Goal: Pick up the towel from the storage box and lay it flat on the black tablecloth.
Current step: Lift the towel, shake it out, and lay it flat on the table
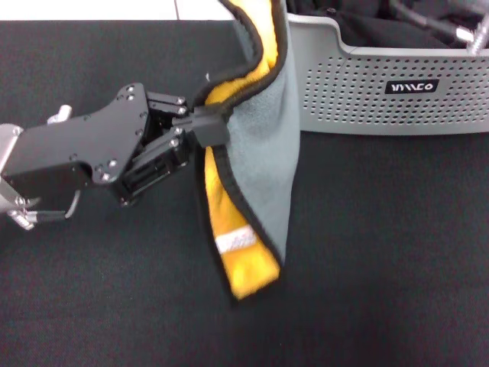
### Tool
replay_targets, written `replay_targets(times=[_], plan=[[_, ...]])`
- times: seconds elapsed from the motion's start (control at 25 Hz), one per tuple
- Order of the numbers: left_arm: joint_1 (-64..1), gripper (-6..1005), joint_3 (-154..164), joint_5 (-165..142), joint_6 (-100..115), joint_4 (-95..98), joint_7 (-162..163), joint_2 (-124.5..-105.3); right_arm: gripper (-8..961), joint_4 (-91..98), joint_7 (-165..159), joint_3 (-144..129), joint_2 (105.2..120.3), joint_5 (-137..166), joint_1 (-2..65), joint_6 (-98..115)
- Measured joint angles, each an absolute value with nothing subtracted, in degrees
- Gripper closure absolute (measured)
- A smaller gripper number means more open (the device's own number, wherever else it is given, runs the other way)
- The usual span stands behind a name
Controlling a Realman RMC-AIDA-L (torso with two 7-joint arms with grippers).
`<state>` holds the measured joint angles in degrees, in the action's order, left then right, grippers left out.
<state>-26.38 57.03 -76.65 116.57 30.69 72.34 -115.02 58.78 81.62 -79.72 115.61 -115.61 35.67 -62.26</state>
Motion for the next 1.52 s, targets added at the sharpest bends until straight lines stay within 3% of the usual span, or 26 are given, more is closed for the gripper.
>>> replay_targets(times=[0.64,1.2,1.52], plan=[[-27.7,961,57.7,-75.6,116.8,31.6,85.4,-111.34,880,90.3,66.5,-78.8,115.48,-88.9,20.5,-70.5],[-26.2,958,60.4,-73.5,116.9,38.4,89.0,-107.24,877,91.4,65.9,-78.1,115.74,-95.4,10.8,-72.3],[-26.2,956,71.5,-66.1,117.0,41.6,88.2,-105.10,875,100.6,70.2,-78.2,115.51,-96.8,0.6,-74.1]])
